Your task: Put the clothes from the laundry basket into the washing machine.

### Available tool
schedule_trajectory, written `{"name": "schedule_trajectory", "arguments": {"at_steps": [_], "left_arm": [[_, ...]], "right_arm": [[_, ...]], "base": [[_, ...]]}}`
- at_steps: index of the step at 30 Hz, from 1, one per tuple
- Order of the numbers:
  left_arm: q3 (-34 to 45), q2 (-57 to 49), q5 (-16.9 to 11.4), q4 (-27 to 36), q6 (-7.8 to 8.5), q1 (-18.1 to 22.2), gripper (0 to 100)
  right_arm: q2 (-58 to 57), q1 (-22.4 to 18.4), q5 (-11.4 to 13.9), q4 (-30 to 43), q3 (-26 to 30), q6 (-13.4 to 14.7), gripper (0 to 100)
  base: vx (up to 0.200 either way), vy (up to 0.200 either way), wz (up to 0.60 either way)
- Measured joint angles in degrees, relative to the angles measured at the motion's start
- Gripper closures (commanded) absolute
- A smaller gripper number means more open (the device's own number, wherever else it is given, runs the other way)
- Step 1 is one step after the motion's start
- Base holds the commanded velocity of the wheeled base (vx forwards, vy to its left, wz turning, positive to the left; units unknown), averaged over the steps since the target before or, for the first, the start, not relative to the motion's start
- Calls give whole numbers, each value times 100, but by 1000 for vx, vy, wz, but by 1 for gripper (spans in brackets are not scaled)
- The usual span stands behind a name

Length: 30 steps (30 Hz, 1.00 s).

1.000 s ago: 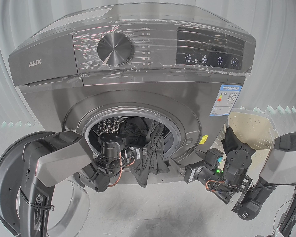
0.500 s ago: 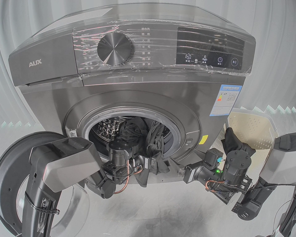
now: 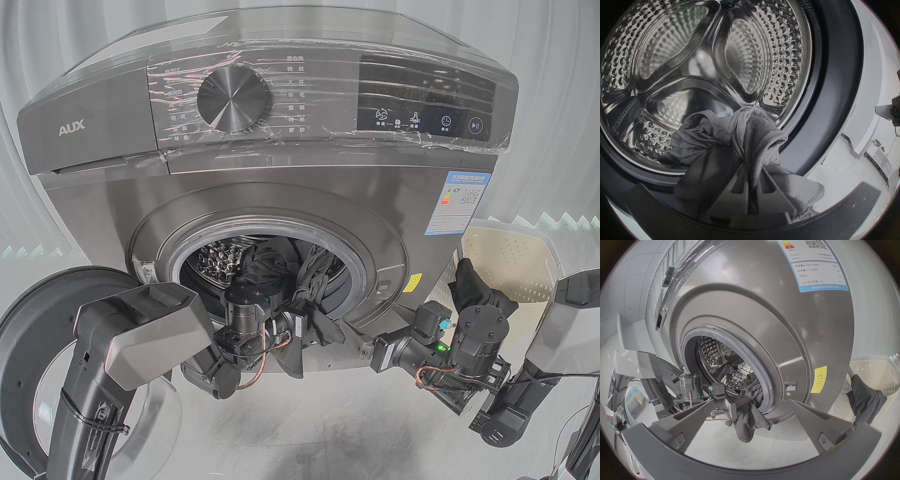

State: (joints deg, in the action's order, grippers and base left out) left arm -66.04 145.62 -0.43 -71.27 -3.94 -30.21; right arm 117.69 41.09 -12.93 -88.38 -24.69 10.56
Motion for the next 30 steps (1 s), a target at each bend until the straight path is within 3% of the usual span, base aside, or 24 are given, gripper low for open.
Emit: {"name": "schedule_trajectory", "arguments": {"at_steps": [8, 15, 16, 22, 30], "left_arm": [[-571, 13, 300, -17, -9, 369, 100], [-837, -33, 366, 0, -9, 645, 100], [-835, -46, 364, -1, -9, 653, 0], [-745, -124, 351, -4, -11, 631, 0], [-20, -356, 232, 22, 2, 350, 0]], "right_arm": [[0, 2, -1, -2, -1, 0, 0], [0, 2, -6, -2, -1, 9, 0], [0, 2, -6, -2, -1, 13, 0], [26, 2, 2, -9, -1, 17, 0], [43, 2, 0, -11, -1, 17, 0]], "base": [[0, 0, 0], [0, 0, 0], [0, 0, 0], [0, 0, 0], [0, 0, 0]]}}
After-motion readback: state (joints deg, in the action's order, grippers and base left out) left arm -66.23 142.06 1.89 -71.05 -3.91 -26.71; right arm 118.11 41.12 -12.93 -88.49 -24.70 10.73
